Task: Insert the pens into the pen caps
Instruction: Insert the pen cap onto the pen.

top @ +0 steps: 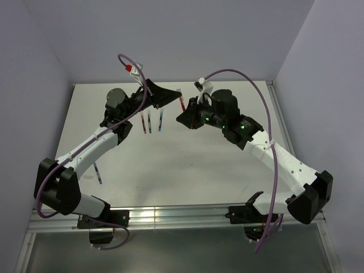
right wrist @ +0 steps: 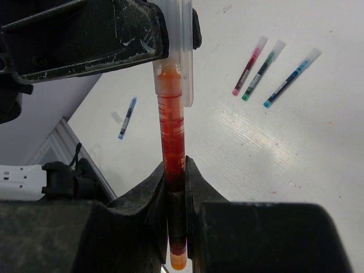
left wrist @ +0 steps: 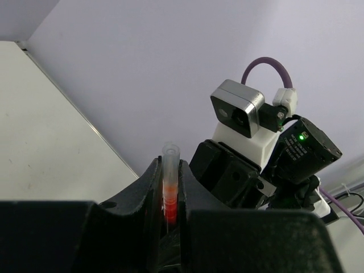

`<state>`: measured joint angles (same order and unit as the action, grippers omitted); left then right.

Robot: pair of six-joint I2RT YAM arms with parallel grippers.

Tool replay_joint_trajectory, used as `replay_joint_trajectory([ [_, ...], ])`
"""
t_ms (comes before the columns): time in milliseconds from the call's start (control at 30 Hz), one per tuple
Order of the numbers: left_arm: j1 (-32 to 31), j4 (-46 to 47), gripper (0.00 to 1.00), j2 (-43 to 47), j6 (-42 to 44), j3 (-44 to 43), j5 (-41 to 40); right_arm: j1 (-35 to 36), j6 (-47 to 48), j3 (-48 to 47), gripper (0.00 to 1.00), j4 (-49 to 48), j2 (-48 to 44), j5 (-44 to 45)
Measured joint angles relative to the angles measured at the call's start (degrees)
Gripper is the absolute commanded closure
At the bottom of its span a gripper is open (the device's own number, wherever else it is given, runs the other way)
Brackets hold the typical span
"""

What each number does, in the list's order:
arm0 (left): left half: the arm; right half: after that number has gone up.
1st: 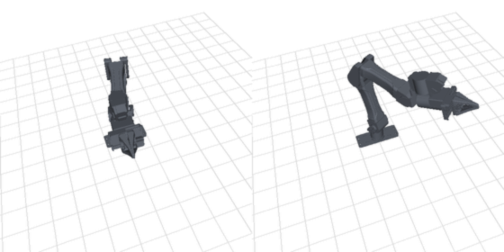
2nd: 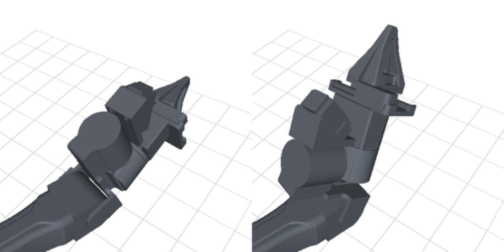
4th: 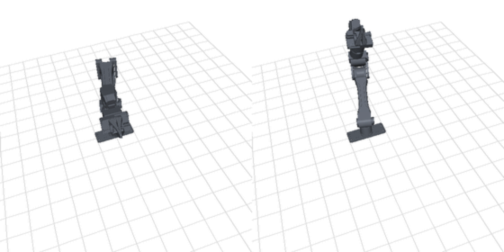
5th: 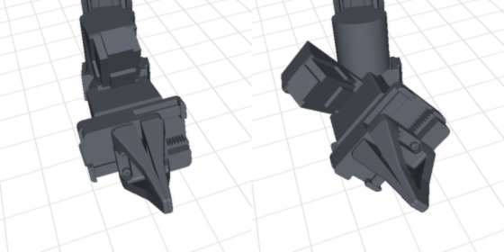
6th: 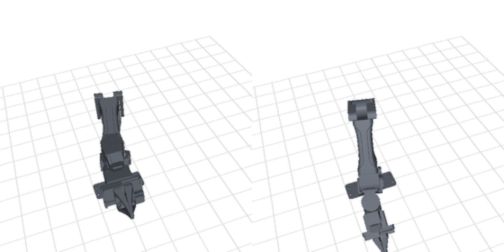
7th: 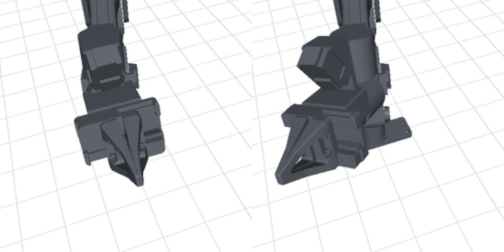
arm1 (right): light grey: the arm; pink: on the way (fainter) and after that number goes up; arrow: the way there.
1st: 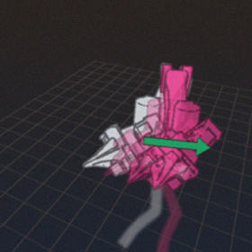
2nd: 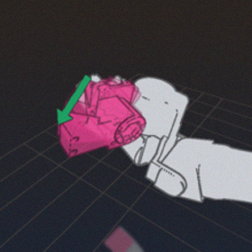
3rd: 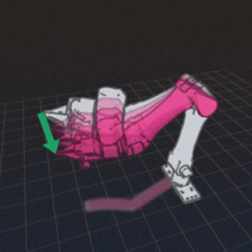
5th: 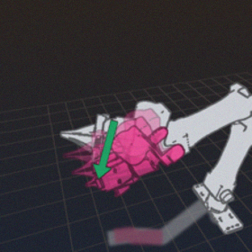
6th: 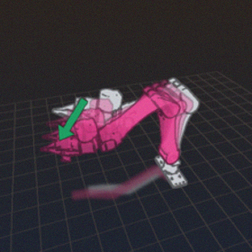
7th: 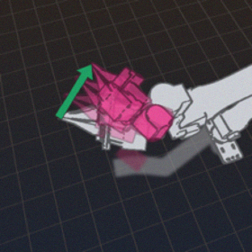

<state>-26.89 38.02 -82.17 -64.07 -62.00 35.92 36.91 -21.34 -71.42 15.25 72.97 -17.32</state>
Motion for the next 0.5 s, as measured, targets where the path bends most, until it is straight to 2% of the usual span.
replay_joint_trajectory([
  [500,-3.56,-13.84,1.0,2.16,7.06,-1.16,-9.62,2.95,4.31,-0.11,1.0,3.76,1.14,11.74],
])
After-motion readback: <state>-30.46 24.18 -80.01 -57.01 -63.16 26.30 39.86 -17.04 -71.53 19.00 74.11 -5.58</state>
